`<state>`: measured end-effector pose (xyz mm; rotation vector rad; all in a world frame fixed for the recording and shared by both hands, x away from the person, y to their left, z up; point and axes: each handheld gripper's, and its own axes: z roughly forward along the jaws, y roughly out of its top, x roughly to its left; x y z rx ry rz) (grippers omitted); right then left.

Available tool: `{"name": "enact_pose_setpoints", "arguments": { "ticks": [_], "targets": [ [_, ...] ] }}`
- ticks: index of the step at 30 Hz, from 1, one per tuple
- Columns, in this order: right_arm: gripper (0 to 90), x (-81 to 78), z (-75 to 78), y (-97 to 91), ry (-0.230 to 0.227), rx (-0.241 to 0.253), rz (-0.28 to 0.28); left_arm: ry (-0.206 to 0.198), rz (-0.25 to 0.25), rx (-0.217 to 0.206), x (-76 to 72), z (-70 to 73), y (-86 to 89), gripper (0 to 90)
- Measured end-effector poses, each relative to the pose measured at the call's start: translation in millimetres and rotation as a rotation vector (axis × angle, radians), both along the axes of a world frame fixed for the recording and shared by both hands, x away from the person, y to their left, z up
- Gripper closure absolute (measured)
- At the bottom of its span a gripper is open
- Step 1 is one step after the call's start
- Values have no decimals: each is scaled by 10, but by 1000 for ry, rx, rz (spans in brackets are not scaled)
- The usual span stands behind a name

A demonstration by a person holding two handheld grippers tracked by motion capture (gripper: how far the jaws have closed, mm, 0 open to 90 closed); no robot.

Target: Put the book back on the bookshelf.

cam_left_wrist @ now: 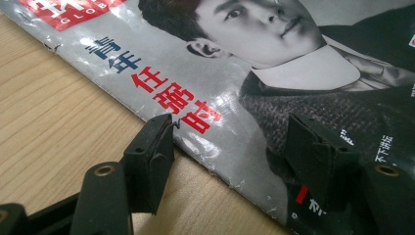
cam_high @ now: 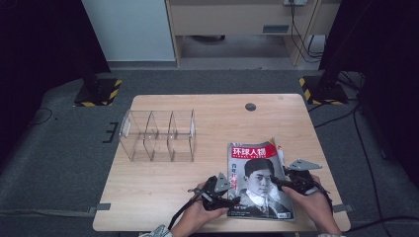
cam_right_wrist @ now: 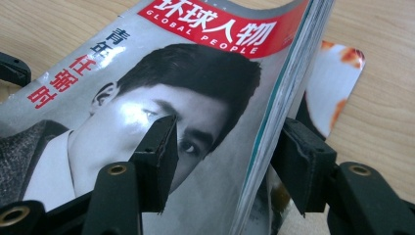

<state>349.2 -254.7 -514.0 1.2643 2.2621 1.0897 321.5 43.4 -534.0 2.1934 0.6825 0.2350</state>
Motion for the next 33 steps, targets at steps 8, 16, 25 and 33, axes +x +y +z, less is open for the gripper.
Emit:
{"name": "enact_pose_setpoints", "arguments": {
  "ticks": [8, 16, 25, 33],
  "targets": [
    [412, 72, -23, 26, -1, 28, 11, 0, 2, 0, 7, -1, -10, 342],
    [498, -23, 92, 98, -73, 58, 76, 2, 1, -1, 11, -1, -10, 342],
    [380, 0, 21, 158, -15, -3, 62, 1, 1, 0, 11, 0, -10, 342],
    [478, 99, -47, 101, 60, 90, 54, 1, -3, -1, 25, -1, -17, 343]
  ]
}}
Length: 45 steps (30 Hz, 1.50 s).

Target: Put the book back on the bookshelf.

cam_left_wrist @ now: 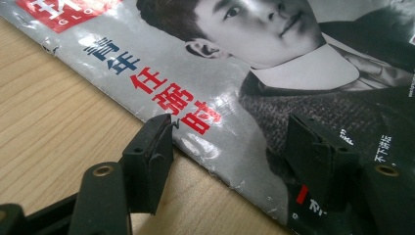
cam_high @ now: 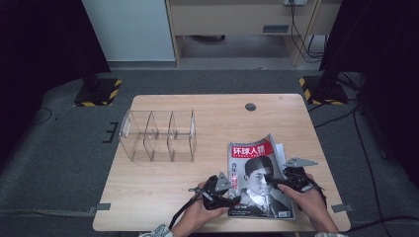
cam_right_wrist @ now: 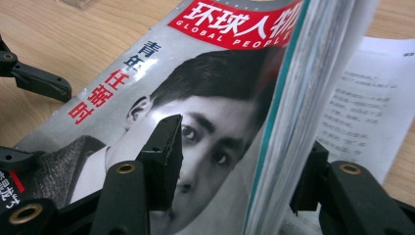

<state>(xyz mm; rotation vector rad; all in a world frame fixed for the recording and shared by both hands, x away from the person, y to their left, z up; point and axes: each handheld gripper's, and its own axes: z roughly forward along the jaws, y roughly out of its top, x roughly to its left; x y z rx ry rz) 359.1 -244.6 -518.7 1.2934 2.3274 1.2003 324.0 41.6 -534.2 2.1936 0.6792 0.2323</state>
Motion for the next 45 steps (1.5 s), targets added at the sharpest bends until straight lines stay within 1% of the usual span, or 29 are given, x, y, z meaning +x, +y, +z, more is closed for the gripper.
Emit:
{"name": "enact_pose_setpoints", "arguments": {
  "ticks": [1, 2, 3, 6, 7, 9, 11, 14, 16, 17, 18, 19, 20, 21, 22, 23, 24, 26, 27, 28, 29, 30, 32, 33, 36, 38, 40, 41, 45],
  "targets": [
    [478, 0, 0, 0, 0, 0, 0, 0, -1, 0, 2, 0, -2, 343],
    [473, 5, -14, 10, 5, -16, 0, 1, -2, 0, 5, 0, -3, 343],
    [461, 26, -45, 18, 24, -48, -6, 1, -2, 0, 7, 0, -5, 343],
    [473, 38, -53, 2, 30, -47, -6, 1, 1, -1, 9, -1, -12, 344],
    [498, 41, -49, -3, 32, -46, -17, -1, -1, -1, 12, 0, -18, 344],
    [514, 45, -50, -5, 24, -51, -13, -2, 0, 0, 15, 0, -24, 347],
    [572, 51, -37, -4, 17, -54, -24, -2, 0, 0, 20, 1, -30, 347],
    [692, 59, -22, -16, -2, -60, -37, 0, -3, -1, 28, 1, -32, 349],
    [772, 62, 0, -24, 1, -39, -56, 2, -5, -2, 33, 1, -34, 351],
    [830, 71, 17, -26, -6, -23, -56, 6, -7, -5, 36, 1, -39, 343],
    [830, 71, 17, -26, -6, -23, -56, 6, -7, -5, 36, 1, -39, 329],
    [844, 73, 24, -26, -12, -21, -52, 19, -18, -10, 41, 1, -43, 329],
    [862, 75, 31, -15, -25, -12, -55, 33, -29, -20, 48, -1, -46, 275],
    [872, 75, 42, -9, -31, -1, -52, 41, -35, -19, 53, -1, -44, 222],
    [875, 71, 52, -8, -32, 6, -47, 56, -32, -27, 60, -4, -46, 177],
    [876, 66, 67, -8, -45, 6, -35, 63, -36, -36, 76, -5, -36, 113],
    [877, 58, 77, -9, -51, 11, -31, 60, -37, -38, 93, -3, -22, 94],
    [877, 47, 92, -14, -56, 20, -24, 48, 0, -67, 148, 12, 24, 91],
    [877, 44, 100, -15, -57, 26, -22, 45, 23, -106, 205, 23, 61, 81],
    [878, 40, 105, -23, -59, 33, -17, 55, 51, -132, 258, 33, 83, 76],
    [877, 33, 112, -31, -63, 52, -19, 72, 79, -155, 344, 41, 109, 83],
    [877, 33, 112, -31, -63, 52, -19, 72, 79, -155, 344, 41, 109, 92],
    [878, 18, 126, -36, -75, 64, -14, 89, 108, -170, 395, 47, 128, 99],
    [878, 8, 136, -34, -77, 72, -13, 87, 117, -167, 399, 49, 132, 103],
    [878, 0, 154, -38, -85, 90, -6, 93, 106, -163, 393, 46, 138, 104],
    [878, -4, 162, -42, -90, 101, -5, 89, 107, -158, 392, 44, 135, 104],
    [878, -18, 188, -49, -101, 132, 0, 93, 107, -162, 390, 45, 133, 104],
    [878, -18, 188, -49, -101, 132, 0, 92, 108, -165, 387, 48, 132, 104],
    [878, -34, 220, -42, -121, 187, 6, 97, 117, -168, 415, 51, 136, 104]
  ]
}}
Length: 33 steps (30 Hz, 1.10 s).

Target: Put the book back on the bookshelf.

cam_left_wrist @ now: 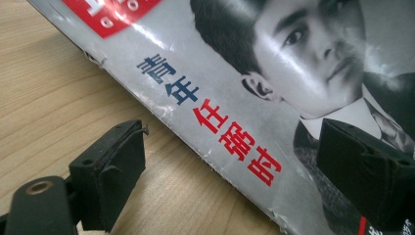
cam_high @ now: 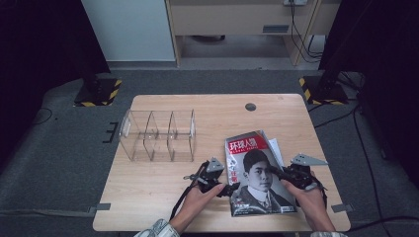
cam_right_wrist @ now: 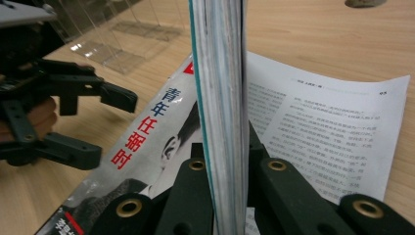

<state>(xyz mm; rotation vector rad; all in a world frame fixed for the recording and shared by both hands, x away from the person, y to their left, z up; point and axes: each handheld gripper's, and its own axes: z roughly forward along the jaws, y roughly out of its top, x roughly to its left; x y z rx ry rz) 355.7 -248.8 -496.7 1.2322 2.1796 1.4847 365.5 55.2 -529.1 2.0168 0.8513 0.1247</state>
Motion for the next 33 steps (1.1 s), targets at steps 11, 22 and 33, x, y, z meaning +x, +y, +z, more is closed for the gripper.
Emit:
{"name": "enact_pose_setpoints", "arguments": {
  "ticks": [11, 22, 33],
  "targets": [
    [878, -7, 34, 29, -9, 112, 19, 42, -34, 10, 16, -69, -53, 220],
    [870, 27, -96, 78, 51, 17, 12, 46, -11, 25, 30, -57, -49, 443],
    [673, 45, -198, 168, 106, -191, -8, 14, -2, 85, -27, -33, -77, 568]
  ]
}}
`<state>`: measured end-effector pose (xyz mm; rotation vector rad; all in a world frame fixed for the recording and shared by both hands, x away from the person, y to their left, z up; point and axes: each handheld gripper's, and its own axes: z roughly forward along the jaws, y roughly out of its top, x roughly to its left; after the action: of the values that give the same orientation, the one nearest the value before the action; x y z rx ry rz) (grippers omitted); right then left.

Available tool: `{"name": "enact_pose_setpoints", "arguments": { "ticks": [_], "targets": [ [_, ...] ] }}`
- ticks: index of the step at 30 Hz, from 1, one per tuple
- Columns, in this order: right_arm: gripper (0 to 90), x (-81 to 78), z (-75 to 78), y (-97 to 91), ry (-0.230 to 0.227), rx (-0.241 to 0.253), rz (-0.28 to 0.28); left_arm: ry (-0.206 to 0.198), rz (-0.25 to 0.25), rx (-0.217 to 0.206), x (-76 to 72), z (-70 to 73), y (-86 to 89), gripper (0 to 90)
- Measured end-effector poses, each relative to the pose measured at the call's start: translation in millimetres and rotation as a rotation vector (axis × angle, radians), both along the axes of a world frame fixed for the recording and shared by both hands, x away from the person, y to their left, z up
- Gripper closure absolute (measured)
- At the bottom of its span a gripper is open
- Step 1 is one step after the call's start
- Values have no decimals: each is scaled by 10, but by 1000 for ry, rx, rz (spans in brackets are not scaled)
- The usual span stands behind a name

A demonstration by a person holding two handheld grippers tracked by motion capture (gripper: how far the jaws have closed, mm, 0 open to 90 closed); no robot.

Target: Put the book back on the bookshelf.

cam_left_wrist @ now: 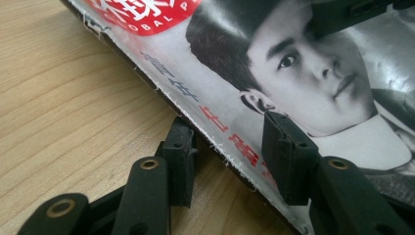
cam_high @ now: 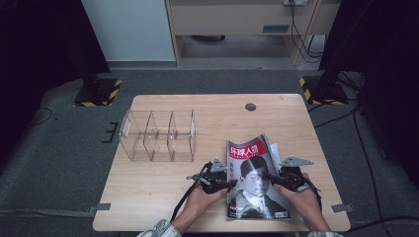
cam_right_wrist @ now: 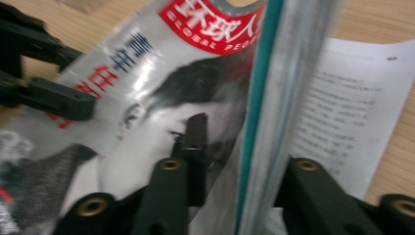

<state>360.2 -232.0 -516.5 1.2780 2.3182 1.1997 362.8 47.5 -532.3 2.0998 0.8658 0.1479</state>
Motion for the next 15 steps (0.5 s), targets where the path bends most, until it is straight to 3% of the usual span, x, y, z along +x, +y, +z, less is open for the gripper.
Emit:
{"name": "enact_pose_setpoints", "arguments": {
  "ticks": [1, 2, 3, 4, 7, 9, 15],
  "targets": [
    [595, 17, -23, 5, 4, -35, -5, -4, 0, 3, -7, 0, -5, 576],
    [595, 17, -23, 5, 4, -35, -5, -10, -3, 9, -13, 1, -9, 576],
    [421, 34, -39, -7, 5, -77, -52, -15, -3, 12, -16, 1, -13, 579],
    [421, 34, -39, -7, 5, -77, -52, -15, -3, 13, -16, 1, -13, 579],
    [298, 52, -22, -97, -17, -104, -157, -22, -5, 17, -25, -1, -18, 580],
    [292, 57, -27, -175, -20, -103, -206, -25, -3, 18, -30, -1, -21, 581],
    [340, 72, -73, -186, 11, -109, -209, -26, -4, 15, -41, -4, -32, 593]
  ]
}}
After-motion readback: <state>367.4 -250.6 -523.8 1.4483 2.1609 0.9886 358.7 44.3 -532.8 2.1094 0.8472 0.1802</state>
